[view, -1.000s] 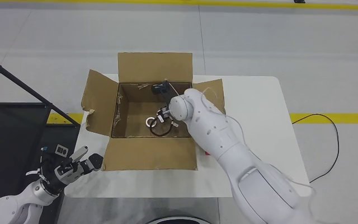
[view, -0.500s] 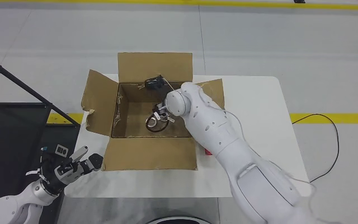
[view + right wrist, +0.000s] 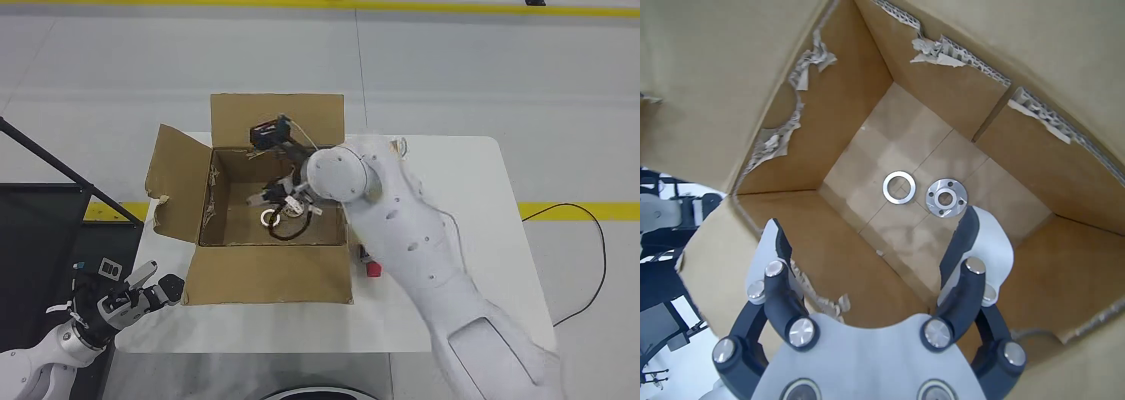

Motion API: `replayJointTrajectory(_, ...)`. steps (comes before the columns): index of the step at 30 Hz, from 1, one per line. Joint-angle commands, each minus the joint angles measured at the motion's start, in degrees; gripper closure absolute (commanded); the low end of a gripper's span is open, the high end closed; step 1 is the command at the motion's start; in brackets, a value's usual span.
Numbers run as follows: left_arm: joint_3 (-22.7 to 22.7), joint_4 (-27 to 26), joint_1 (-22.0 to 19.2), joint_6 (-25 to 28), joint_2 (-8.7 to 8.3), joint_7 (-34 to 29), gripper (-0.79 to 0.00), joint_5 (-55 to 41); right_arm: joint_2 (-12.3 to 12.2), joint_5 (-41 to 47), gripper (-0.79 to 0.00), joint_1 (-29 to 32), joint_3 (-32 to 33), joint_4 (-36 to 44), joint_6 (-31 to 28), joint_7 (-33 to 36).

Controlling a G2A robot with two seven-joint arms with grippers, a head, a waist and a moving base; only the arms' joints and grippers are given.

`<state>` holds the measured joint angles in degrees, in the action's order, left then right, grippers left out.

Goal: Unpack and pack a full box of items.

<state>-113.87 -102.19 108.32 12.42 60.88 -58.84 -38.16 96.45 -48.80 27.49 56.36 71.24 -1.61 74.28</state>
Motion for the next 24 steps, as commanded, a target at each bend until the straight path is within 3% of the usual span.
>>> replayJointTrajectory(1, 0.0, 0.0, 0.0, 0.0, 0.00, 0.0, -0.785, 0.0, -1.2, -2.6, -0.785, 3.5, 3.0, 9.4, 1.0, 1.8)
replayJointTrajectory(7, 0.0, 0.0, 0.0, 0.0, 0.00, 0.0, -0.785, 0.0, -4.2, -18.0, -0.785, 11.3, 11.1, 28.9, 5.4, 7.3)
replayJointTrajectory(11, 0.0, 0.0, 0.0, 0.0, 0.00, 0.0, -0.785, 0.0, -5.8, -30.1, -0.785, 15.7, 17.1, 36.3, 7.5, 12.1)
replayJointTrajectory(18, 0.0, 0.0, 0.0, 0.0, 0.00, 0.0, -0.785, 0.0, -7.6, -38.4, -0.785, 21.3, 26.2, 36.8, 7.6, 13.7)
replayJointTrajectory(24, 0.0, 0.0, 0.0, 0.0, 0.00, 0.0, -0.785, 0.0, -8.2, -39.7, -0.785, 24.9, 30.1, 36.0, 8.1, 13.7)
